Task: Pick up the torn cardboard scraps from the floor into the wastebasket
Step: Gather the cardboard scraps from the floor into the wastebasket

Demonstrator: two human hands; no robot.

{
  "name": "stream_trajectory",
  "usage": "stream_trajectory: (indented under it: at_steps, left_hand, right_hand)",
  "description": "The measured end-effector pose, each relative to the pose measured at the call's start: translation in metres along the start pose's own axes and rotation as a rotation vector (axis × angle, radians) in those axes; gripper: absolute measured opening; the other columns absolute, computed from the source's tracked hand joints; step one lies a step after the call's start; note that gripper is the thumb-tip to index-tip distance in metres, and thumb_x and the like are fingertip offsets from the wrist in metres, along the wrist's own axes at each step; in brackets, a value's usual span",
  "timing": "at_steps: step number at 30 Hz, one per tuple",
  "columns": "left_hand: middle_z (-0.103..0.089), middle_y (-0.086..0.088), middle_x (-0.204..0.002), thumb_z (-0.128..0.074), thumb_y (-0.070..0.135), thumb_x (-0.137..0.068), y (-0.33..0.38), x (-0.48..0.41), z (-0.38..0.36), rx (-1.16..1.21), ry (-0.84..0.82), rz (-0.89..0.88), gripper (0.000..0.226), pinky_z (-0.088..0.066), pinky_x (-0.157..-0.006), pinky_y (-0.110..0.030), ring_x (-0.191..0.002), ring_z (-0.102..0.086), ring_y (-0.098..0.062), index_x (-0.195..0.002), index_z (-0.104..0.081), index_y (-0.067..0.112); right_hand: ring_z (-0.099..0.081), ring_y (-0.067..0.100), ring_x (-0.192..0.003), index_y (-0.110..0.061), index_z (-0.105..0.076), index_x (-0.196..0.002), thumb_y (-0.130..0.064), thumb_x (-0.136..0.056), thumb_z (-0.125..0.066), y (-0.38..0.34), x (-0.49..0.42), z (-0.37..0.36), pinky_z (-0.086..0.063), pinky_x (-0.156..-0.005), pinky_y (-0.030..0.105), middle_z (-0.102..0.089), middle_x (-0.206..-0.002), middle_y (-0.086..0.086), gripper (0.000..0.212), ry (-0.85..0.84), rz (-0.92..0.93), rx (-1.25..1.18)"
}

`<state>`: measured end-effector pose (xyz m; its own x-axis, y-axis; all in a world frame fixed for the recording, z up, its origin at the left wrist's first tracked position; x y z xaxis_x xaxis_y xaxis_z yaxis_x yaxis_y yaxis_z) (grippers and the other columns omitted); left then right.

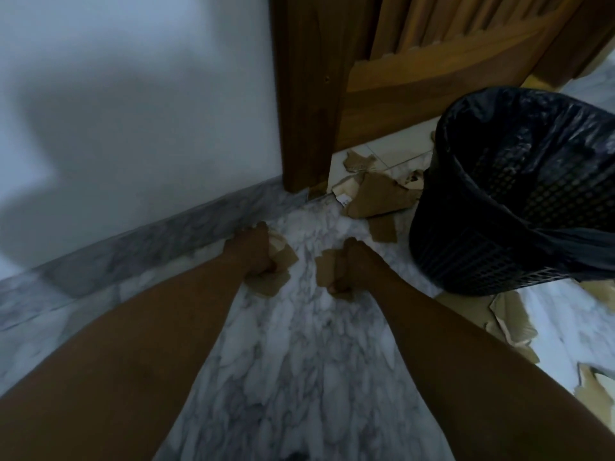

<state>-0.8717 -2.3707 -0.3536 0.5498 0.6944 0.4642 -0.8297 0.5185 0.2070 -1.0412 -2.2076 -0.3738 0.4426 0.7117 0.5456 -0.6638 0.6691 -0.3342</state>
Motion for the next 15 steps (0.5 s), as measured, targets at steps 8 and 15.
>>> stream_trajectory:
  at_steps: [8,15]
  left_hand:
    - [-0.044,-0.018,-0.142,-0.060,0.031,-0.092,0.014,0.050,-0.024,0.115,0.125,0.042,0.072,-0.041,-0.105,-0.041,-0.128,-0.047,-0.033,-0.149,-0.024,0.005]
    - [-0.042,-0.018,-0.146,-0.058,0.039,-0.088,0.049,0.098,-0.058,0.328,0.025,0.013,0.075,-0.037,-0.108,-0.037,-0.132,-0.044,-0.032,-0.148,-0.030,0.003]
  right_hand:
    - [-0.025,0.037,-0.134,-0.020,-0.042,-0.139,-0.061,-0.069,-0.076,0.030,0.068,-0.022,-0.025,-0.110,0.053,-0.027,-0.144,0.011,0.088,0.049,-0.289,0.080]
    - [-0.054,0.029,-0.120,-0.012,-0.038,-0.136,-0.031,-0.086,-0.068,0.022,0.119,-0.039,-0.045,-0.103,0.042,-0.052,-0.133,0.012,0.061,0.133,-0.113,-0.139]
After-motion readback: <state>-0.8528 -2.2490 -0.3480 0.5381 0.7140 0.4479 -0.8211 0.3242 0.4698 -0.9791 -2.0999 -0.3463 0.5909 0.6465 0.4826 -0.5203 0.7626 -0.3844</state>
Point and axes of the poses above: each hand's wrist, its own x-axis away from the middle knuckle, its own z-axis out of the back of the hand, y = z × x, the point moved 8 cm from there along -x, towards the middle knuckle
